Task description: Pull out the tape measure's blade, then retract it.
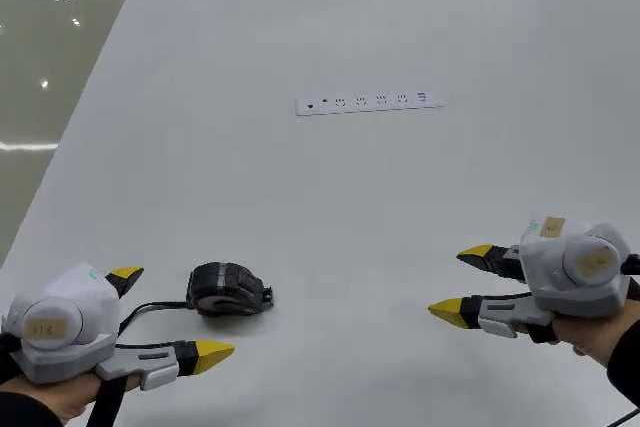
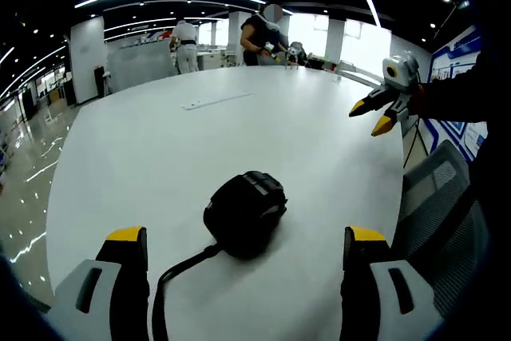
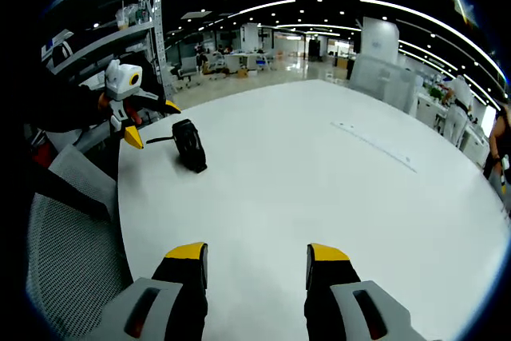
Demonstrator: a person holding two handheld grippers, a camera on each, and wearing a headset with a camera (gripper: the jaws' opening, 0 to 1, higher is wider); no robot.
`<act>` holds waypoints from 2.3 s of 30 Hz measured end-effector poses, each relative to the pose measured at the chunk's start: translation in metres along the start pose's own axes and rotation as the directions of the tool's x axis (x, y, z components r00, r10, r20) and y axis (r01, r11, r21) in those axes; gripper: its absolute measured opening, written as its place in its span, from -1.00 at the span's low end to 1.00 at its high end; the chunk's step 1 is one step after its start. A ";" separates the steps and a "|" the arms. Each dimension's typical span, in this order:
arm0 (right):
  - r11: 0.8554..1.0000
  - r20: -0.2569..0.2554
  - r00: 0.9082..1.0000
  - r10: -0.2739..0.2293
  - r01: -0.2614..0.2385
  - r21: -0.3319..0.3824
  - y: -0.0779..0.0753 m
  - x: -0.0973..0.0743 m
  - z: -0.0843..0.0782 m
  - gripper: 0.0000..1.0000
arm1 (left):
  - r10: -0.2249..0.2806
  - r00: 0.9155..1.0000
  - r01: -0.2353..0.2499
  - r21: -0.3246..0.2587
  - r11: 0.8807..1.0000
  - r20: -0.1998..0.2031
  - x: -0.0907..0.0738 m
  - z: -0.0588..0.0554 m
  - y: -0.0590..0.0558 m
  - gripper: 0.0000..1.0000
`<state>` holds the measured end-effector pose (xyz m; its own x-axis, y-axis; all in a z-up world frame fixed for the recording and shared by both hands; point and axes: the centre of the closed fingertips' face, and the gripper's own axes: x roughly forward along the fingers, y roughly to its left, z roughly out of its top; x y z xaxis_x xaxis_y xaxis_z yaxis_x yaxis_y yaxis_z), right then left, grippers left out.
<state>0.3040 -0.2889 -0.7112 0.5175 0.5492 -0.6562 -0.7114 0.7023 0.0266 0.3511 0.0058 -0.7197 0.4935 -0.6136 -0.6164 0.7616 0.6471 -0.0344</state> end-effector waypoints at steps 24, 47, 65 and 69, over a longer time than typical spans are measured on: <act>0.997 -0.020 0.997 -0.070 0.070 0.013 -0.028 -0.044 -0.039 0.44 | 0.010 0.999 -0.009 -0.038 0.999 0.038 -0.024 -0.020 0.009 0.99; 0.995 -0.041 0.996 -0.080 0.082 0.049 -0.034 -0.069 -0.077 0.98 | 0.023 0.999 -0.022 0.037 0.999 -0.027 -0.032 -0.034 0.016 0.99; 0.993 -0.038 0.994 -0.104 0.105 0.046 -0.041 -0.084 -0.076 0.98 | 0.031 1.000 -0.031 0.040 0.999 -0.001 -0.037 -0.025 0.018 0.99; 0.994 -0.042 0.994 -0.099 0.101 0.040 -0.042 -0.083 -0.075 0.98 | 0.028 1.000 -0.028 0.037 0.999 0.003 -0.039 -0.024 0.019 0.99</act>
<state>0.2554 -0.3977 -0.7143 0.5652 0.4574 -0.6866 -0.6360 0.7716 -0.0095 0.3360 0.0529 -0.7155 0.5162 -0.5967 -0.6144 0.7623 0.6471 0.0119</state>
